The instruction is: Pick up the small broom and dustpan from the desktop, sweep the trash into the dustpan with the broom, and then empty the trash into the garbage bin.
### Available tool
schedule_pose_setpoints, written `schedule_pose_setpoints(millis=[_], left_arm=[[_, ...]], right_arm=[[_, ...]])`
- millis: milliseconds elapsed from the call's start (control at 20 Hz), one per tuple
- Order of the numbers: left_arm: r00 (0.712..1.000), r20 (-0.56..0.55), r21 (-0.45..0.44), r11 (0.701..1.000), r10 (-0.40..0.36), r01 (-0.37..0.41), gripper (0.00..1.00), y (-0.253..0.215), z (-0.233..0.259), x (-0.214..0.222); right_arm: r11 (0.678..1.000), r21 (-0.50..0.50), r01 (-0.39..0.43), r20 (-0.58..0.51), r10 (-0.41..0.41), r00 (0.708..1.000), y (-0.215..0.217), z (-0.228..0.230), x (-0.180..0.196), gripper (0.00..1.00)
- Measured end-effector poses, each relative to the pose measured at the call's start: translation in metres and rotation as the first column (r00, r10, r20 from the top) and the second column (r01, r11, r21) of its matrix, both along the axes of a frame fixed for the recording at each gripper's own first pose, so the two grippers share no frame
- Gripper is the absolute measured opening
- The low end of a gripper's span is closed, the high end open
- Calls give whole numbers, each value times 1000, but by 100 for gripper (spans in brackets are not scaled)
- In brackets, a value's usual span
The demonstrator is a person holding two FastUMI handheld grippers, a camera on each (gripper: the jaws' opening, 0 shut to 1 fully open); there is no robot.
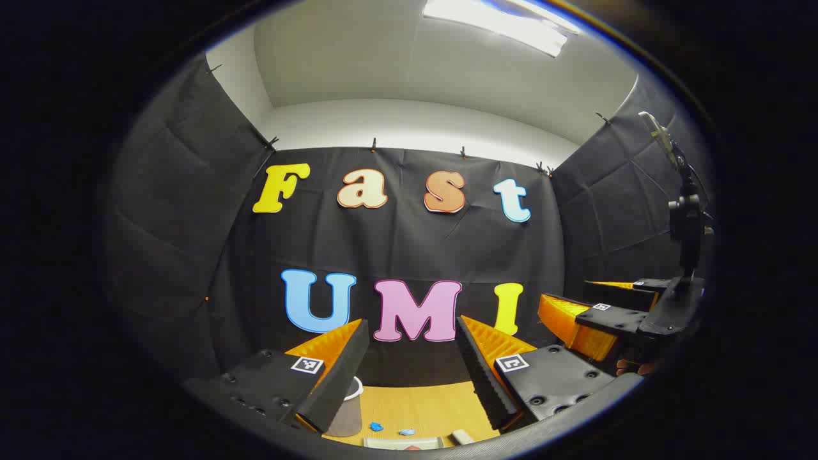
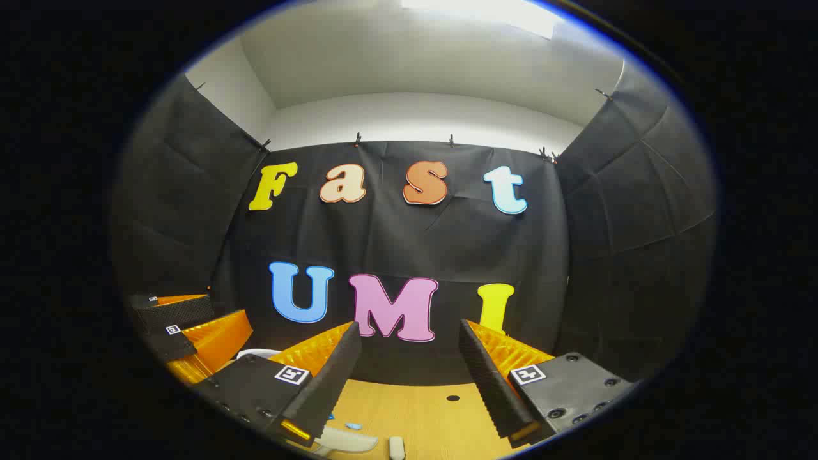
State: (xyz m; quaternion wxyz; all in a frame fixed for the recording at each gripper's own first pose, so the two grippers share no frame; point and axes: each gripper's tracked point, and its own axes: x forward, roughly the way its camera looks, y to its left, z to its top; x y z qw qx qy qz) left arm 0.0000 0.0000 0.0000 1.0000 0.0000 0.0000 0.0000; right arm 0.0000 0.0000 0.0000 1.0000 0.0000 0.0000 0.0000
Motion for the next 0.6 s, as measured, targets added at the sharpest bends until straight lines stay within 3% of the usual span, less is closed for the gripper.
schedule_pose_setpoints(millis=[600], left_arm=[[1000, 0, 4, 1000, -11, 11, 80, -1, 1, 1]], right_arm=[[1000, -13, -4, 19, 4, 1000, 6, 7, 1, 97]])
